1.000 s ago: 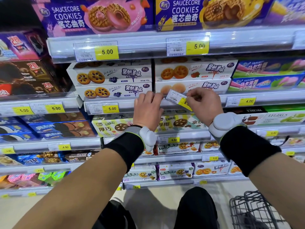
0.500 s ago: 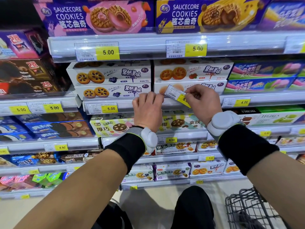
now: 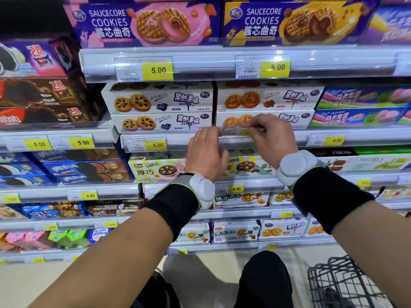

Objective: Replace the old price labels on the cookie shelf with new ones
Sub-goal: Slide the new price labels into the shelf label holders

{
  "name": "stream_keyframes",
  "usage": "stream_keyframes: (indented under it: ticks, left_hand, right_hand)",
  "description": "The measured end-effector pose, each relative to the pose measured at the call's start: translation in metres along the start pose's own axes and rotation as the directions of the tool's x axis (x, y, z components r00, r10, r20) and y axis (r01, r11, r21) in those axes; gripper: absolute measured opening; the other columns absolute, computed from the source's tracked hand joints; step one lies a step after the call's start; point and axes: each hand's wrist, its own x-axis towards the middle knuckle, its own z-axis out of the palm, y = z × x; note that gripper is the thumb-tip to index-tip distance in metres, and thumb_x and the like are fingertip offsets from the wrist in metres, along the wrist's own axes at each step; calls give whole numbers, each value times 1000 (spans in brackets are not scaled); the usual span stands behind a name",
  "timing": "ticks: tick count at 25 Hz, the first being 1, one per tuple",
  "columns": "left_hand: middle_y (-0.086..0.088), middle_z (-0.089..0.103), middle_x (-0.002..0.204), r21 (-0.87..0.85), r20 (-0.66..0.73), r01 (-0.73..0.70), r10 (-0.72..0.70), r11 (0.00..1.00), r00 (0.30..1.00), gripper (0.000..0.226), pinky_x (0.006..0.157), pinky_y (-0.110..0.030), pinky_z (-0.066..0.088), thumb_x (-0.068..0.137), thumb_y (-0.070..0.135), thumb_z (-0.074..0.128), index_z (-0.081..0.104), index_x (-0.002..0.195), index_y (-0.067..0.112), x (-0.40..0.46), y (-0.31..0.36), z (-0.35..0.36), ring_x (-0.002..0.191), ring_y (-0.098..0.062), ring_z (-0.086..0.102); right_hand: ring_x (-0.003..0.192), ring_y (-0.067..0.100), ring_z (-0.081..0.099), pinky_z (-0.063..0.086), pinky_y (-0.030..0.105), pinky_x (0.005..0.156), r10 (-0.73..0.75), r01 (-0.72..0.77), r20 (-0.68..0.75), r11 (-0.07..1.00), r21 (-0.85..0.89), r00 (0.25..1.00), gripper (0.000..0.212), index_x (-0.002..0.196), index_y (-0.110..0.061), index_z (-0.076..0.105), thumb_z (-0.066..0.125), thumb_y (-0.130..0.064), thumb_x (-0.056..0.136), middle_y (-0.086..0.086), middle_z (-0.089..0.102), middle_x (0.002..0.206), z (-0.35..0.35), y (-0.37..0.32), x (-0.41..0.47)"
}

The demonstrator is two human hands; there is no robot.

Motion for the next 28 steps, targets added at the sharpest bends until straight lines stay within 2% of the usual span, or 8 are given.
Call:
stream_keyframes:
  ticks: [3, 6, 10, 14, 18, 21, 24, 28]
  left_hand:
    - [-13, 48, 118, -18, 9, 25, -25, 1000, 1000, 48, 85, -42, 45, 77, 13, 62, 50, 124, 10, 0, 2, -5, 96, -34, 52]
    - [-14, 53, 114, 48, 20, -22, 21, 999, 1000, 40, 89, -44, 45, 76, 11, 65, 61, 116, 10, -3, 2, -5, 101, -35, 51]
    - [-13, 56, 108, 111, 38, -33, 29, 993, 999, 36, 90, -43, 40, 75, 14, 65, 65, 111, 10, -3, -1, -1, 102, -34, 51]
    - [-12, 55, 105, 141, 60, -46, 38, 989, 997, 36, 88, -41, 38, 75, 16, 64, 66, 110, 12, -1, -2, 0, 100, -33, 50]
    - [-11, 55, 106, 145, 67, -39, 30, 989, 997, 41, 90, -40, 37, 76, 17, 63, 63, 117, 13, 1, -1, -1, 102, -32, 49]
    - [-10, 54, 104, 140, 66, -58, 49, 988, 997, 40, 88, -40, 38, 75, 16, 62, 61, 115, 15, -1, -2, -2, 99, -32, 48]
    - [-12, 54, 101, 155, 70, -86, 76, 984, 995, 39, 85, -41, 40, 74, 14, 61, 62, 113, 14, -2, -3, -4, 96, -33, 49]
    - [-13, 55, 103, 276, 28, -121, 118, 953, 993, 40, 88, -45, 38, 70, 15, 61, 64, 109, 13, -5, -3, -6, 102, -36, 48]
  right_hand:
    - [89, 24, 62, 50, 34, 84, -4, 6, 50, 999, -47, 999, 15, 96, -17, 70, 59, -12, 87, 7, 70, 98, 4, 2, 0]
    - [90, 25, 62, 49, 31, 81, 5, -1, 54, 998, -63, 999, 13, 94, -16, 70, 60, -12, 86, 7, 71, 97, 8, 3, -1]
    - [92, 30, 59, 48, 37, 82, 4, 5, 81, 993, -118, 997, 13, 94, -17, 70, 60, -15, 86, 9, 69, 96, 9, 8, -4]
    - [102, 34, 49, 36, 37, 87, -4, 25, 89, 971, -239, 996, 18, 101, -21, 71, 60, -22, 87, 8, 62, 104, 7, 13, -12]
    - [103, 32, 50, 44, 43, 90, 48, -13, 123, 962, -272, 991, 24, 107, -19, 64, 59, -19, 84, 6, 65, 105, -2, 11, -12]
    - [102, 35, 50, 43, 44, 91, 27, 23, 156, 951, -307, 987, 24, 106, -16, 63, 58, -17, 82, 9, 63, 104, -5, 12, -15]
    - [107, 36, 47, 40, 43, 95, 23, 28, 160, 950, -311, 987, 31, 111, -14, 62, 60, -14, 80, 10, 62, 110, -4, 11, -21]
    - [111, 37, 47, 42, 43, 96, 15, 27, 132, 950, -311, 991, 35, 113, -8, 61, 61, -12, 79, 14, 59, 114, -4, 6, -27]
